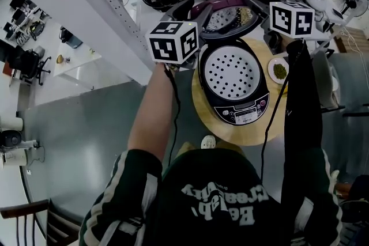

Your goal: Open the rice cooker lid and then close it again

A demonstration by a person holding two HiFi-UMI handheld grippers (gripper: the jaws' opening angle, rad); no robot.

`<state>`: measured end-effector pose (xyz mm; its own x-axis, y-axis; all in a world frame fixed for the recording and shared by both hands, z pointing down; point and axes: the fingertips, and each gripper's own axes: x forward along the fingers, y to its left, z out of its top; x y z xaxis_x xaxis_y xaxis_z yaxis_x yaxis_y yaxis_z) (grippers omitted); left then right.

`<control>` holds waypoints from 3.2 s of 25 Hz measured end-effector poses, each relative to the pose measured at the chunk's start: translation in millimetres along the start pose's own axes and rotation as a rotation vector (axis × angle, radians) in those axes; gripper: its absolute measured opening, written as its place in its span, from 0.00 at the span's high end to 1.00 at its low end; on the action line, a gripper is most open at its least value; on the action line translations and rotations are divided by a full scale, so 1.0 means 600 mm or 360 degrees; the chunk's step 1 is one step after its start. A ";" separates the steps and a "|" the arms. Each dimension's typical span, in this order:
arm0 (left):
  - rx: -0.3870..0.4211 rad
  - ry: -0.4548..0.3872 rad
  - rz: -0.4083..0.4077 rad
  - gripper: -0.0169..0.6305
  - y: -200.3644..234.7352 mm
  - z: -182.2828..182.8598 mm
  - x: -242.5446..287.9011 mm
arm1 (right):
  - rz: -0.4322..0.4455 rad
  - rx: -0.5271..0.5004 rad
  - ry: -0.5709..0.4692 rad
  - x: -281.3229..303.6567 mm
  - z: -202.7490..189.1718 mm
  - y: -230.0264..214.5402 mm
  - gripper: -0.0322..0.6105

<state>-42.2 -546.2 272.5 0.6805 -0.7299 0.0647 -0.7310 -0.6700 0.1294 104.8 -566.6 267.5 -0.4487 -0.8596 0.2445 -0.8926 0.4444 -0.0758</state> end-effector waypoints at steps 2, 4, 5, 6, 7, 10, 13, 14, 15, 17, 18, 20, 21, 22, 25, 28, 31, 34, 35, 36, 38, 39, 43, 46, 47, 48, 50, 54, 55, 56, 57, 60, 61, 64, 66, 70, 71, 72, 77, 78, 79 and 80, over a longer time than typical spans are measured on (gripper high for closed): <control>0.0008 0.0004 0.0001 0.66 -0.011 -0.004 -0.009 | 0.0004 -0.0008 -0.0001 -0.013 -0.004 0.006 0.62; 0.0023 0.0011 0.0008 0.66 -0.024 -0.009 -0.020 | 0.0013 -0.0019 0.0009 -0.029 -0.011 0.011 0.62; 0.0032 0.0015 0.0014 0.66 -0.032 -0.012 -0.025 | 0.0023 -0.0020 0.0015 -0.038 -0.016 0.014 0.62; 0.0039 0.0020 0.0020 0.66 -0.041 -0.015 -0.032 | 0.0036 -0.0019 0.0020 -0.048 -0.021 0.018 0.62; 0.0045 0.0025 0.0026 0.66 -0.049 -0.018 -0.038 | 0.0049 -0.0021 0.0024 -0.058 -0.026 0.023 0.62; 0.0057 0.0047 0.0036 0.66 -0.077 -0.035 -0.060 | 0.0084 -0.0064 0.0046 -0.092 -0.048 0.036 0.62; 0.0037 0.0065 0.0043 0.66 -0.105 -0.057 -0.084 | 0.0125 -0.0123 0.0072 -0.126 -0.077 0.050 0.63; 0.0026 0.0072 0.0046 0.66 -0.114 -0.066 -0.093 | 0.0140 -0.0131 0.0074 -0.137 -0.088 0.055 0.64; 0.0016 0.0079 0.0050 0.66 -0.123 -0.075 -0.102 | 0.0156 -0.0129 0.0072 -0.149 -0.100 0.059 0.65; -0.0003 0.0093 0.0051 0.66 -0.142 -0.093 -0.118 | 0.0186 -0.0116 0.0074 -0.173 -0.122 0.066 0.66; -0.0010 0.0102 0.0050 0.66 -0.152 -0.102 -0.124 | 0.0201 -0.0114 0.0084 -0.185 -0.133 0.069 0.66; -0.0012 0.0124 0.0049 0.66 -0.173 -0.123 -0.137 | 0.0229 -0.0126 0.0120 -0.204 -0.158 0.078 0.65; -0.0010 0.0136 0.0050 0.66 -0.184 -0.133 -0.143 | 0.0244 -0.0139 0.0143 -0.212 -0.171 0.083 0.65; -0.0009 0.0146 0.0052 0.66 -0.193 -0.142 -0.148 | 0.0259 -0.0154 0.0166 -0.219 -0.183 0.088 0.65; -0.0015 0.0179 0.0076 0.66 -0.217 -0.173 -0.161 | 0.0296 -0.0166 0.0217 -0.239 -0.219 0.099 0.64; -0.0029 0.0232 0.0106 0.66 -0.231 -0.209 -0.171 | 0.0326 -0.0149 0.0268 -0.254 -0.256 0.107 0.64; -0.0062 0.0265 0.0146 0.66 -0.239 -0.240 -0.179 | 0.0349 -0.0141 0.0316 -0.264 -0.289 0.114 0.64; -0.0071 0.0274 0.0192 0.65 -0.244 -0.260 -0.181 | 0.0357 -0.0126 0.0340 -0.268 -0.309 0.115 0.64; -0.0071 0.0284 0.0199 0.65 -0.246 -0.266 -0.181 | 0.0358 -0.0121 0.0352 -0.269 -0.315 0.114 0.64; -0.0072 0.0298 0.0200 0.65 -0.249 -0.272 -0.180 | 0.0358 -0.0117 0.0365 -0.271 -0.321 0.114 0.64; -0.0077 0.0328 0.0197 0.65 -0.253 -0.282 -0.181 | 0.0360 -0.0108 0.0388 -0.272 -0.331 0.113 0.64; -0.0079 0.0342 0.0195 0.65 -0.254 -0.288 -0.182 | 0.0361 -0.0104 0.0398 -0.272 -0.337 0.114 0.64; -0.0084 0.0380 0.0201 0.65 -0.257 -0.310 -0.185 | 0.0362 -0.0095 0.0429 -0.271 -0.359 0.119 0.64; -0.0109 0.0411 0.0205 0.65 -0.260 -0.330 -0.185 | 0.0375 -0.0105 0.0473 -0.269 -0.381 0.125 0.63; -0.0121 0.0424 0.0201 0.65 -0.262 -0.337 -0.185 | 0.0380 -0.0102 0.0487 -0.268 -0.389 0.127 0.63; -0.0131 0.0437 0.0194 0.65 -0.265 -0.344 -0.185 | 0.0383 -0.0093 0.0498 -0.267 -0.396 0.129 0.63; -0.0147 0.0462 0.0168 0.65 -0.272 -0.357 -0.182 | 0.0386 -0.0062 0.0511 -0.264 -0.409 0.131 0.63; -0.0165 0.0505 0.0141 0.67 -0.285 -0.380 -0.173 | 0.0385 -0.0014 0.0538 -0.258 -0.432 0.133 0.64; -0.0168 0.0515 0.0147 0.67 -0.284 -0.386 -0.172 | 0.0386 -0.0005 0.0547 -0.256 -0.438 0.134 0.64; -0.0172 0.0525 0.0154 0.68 -0.284 -0.392 -0.172 | 0.0386 0.0001 0.0559 -0.255 -0.443 0.134 0.64; -0.0179 0.0538 0.0158 0.69 -0.283 -0.398 -0.172 | 0.0386 0.0007 0.0571 -0.253 -0.450 0.135 0.64; -0.0211 0.0579 0.0155 0.77 -0.284 -0.419 -0.172 | 0.0381 0.0031 0.0602 -0.250 -0.469 0.132 0.64; -0.0212 0.0589 0.0157 0.78 -0.284 -0.425 -0.171 | 0.0379 0.0043 0.0607 -0.249 -0.474 0.131 0.64; -0.0194 0.0597 0.0166 0.79 -0.282 -0.429 -0.171 | 0.0380 0.0053 0.0613 -0.248 -0.477 0.131 0.65; -0.0191 0.0598 0.0168 0.81 -0.280 -0.429 -0.171 | 0.0379 0.0047 0.0620 -0.247 -0.477 0.130 0.66; -0.0158 0.0627 0.0171 0.81 -0.281 -0.434 -0.171 | 0.0353 0.0006 0.0656 -0.245 -0.482 0.131 0.67; -0.0148 0.0636 0.0173 0.82 -0.281 -0.435 -0.170 | 0.0340 -0.0006 0.0667 -0.245 -0.483 0.131 0.67; -0.0142 0.0644 0.0176 0.82 -0.281 -0.436 -0.170 | 0.0327 -0.0014 0.0680 -0.245 -0.484 0.131 0.68; -0.0155 0.0668 0.0186 0.83 -0.277 -0.440 -0.168 | 0.0289 -0.0024 0.0759 -0.239 -0.489 0.129 0.68; -0.0156 0.0671 0.0188 0.84 -0.276 -0.440 -0.168 | 0.0277 -0.0040 0.0769 -0.239 -0.489 0.129 0.68; -0.0156 0.0673 0.0191 0.84 -0.276 -0.440 -0.168 | 0.0260 -0.0061 0.0775 -0.238 -0.490 0.130 0.68; -0.0156 0.0676 0.0195 0.84 -0.276 -0.441 -0.168 | 0.0241 -0.0084 0.0779 -0.238 -0.491 0.131 0.68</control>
<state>23.6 -325.9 506.3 0.5649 -0.6688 0.4833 -0.8129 -0.5514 0.1873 111.7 -334.7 511.3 -0.4887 -0.5713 0.6594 -0.8101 0.5778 -0.0998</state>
